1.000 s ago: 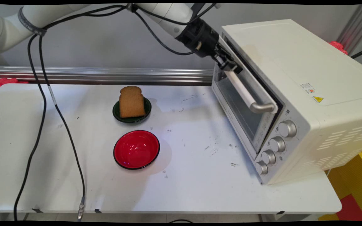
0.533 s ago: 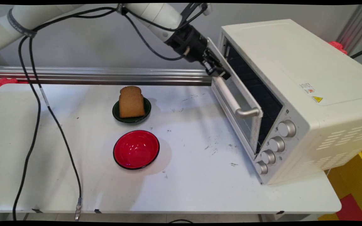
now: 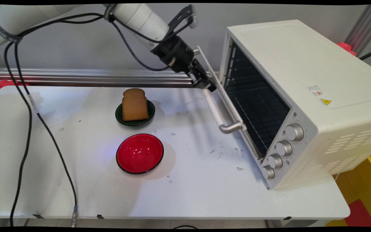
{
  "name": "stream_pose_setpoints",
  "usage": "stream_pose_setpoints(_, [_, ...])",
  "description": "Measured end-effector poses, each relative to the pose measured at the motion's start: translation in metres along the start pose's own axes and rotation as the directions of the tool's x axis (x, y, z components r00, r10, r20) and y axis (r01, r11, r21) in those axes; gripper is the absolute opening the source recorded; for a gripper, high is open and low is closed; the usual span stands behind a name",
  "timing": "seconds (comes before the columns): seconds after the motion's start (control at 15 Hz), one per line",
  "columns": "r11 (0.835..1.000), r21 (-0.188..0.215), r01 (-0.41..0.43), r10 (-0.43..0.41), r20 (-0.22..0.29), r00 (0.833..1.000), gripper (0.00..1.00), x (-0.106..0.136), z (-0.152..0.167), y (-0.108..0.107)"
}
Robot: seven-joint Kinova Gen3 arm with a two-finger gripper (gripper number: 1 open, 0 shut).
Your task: Open the oven
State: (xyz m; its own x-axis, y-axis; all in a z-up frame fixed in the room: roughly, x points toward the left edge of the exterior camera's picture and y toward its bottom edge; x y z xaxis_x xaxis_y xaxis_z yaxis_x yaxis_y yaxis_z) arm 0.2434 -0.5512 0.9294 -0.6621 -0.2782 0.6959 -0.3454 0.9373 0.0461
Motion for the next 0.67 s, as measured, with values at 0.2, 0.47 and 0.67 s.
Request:
stream_pose_setpoints(0.2, [1.000, -0.005, 0.007, -0.007, 0.017, 1.000, 0.00, -0.012, -0.004, 0.001])
stream_pose_setpoints(0.47, [1.000, -0.014, 0.011, -0.010, 0.030, 1.000, 0.00, -0.031, -0.007, 0.003])
stream_pose_setpoints(0.67, [1.000, -0.021, 0.007, -0.006, 0.028, 1.000, 0.00, -0.045, -0.006, 0.003])
